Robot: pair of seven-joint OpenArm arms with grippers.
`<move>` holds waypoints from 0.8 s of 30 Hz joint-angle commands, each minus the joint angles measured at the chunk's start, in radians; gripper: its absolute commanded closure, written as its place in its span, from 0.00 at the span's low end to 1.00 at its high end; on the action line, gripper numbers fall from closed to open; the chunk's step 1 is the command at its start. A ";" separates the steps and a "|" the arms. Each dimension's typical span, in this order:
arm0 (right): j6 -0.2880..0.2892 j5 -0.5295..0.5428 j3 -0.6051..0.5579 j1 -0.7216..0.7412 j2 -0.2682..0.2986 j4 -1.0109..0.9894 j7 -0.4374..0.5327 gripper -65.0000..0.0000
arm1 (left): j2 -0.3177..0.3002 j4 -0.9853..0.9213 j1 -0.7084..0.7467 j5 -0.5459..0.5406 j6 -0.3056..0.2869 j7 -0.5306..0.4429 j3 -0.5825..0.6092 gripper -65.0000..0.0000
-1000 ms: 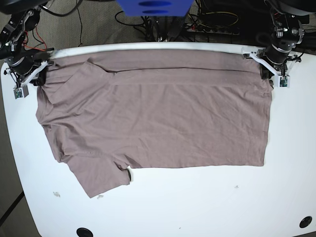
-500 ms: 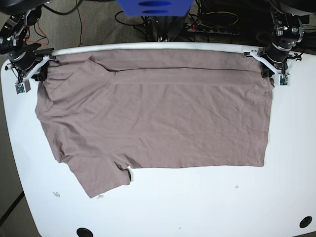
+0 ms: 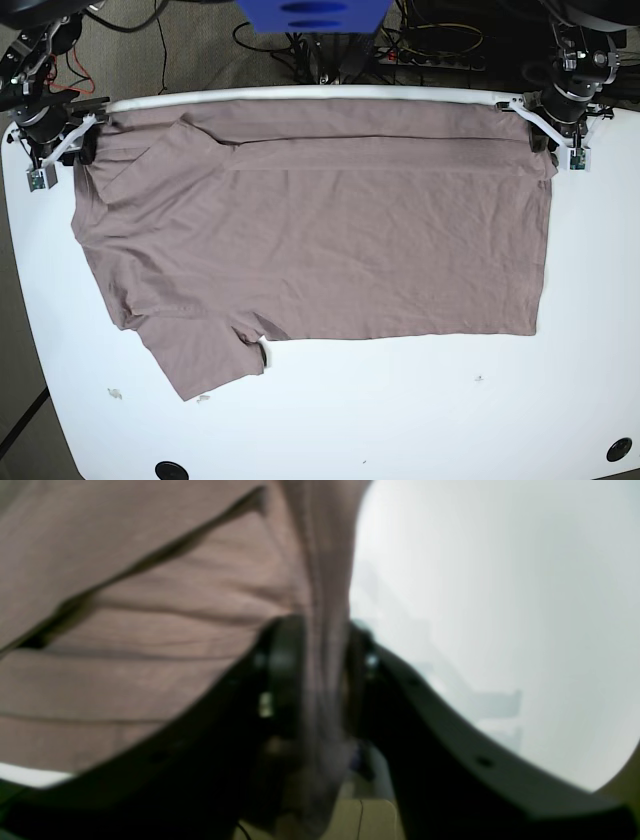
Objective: Fold the T-shirt properly
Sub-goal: 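Drag the folded shirt toward the robot base with both grippers, then open both grippers and release the folded collar edge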
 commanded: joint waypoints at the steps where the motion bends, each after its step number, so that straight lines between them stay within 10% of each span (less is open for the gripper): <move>1: 0.000 -0.031 0.005 0.000 0.013 0.004 -0.025 0.73 | -0.010 0.016 0.008 0.011 0.007 0.016 -0.018 0.82; 16: 0.000 -0.026 0.002 0.009 0.019 0.036 -0.023 0.53 | -0.007 0.035 -0.005 0.023 0.010 0.105 -0.129 0.41; 24: 0.000 -0.027 0.007 0.046 0.018 0.092 -0.024 0.47 | -0.007 0.053 -0.058 0.032 0.013 0.109 -0.140 0.40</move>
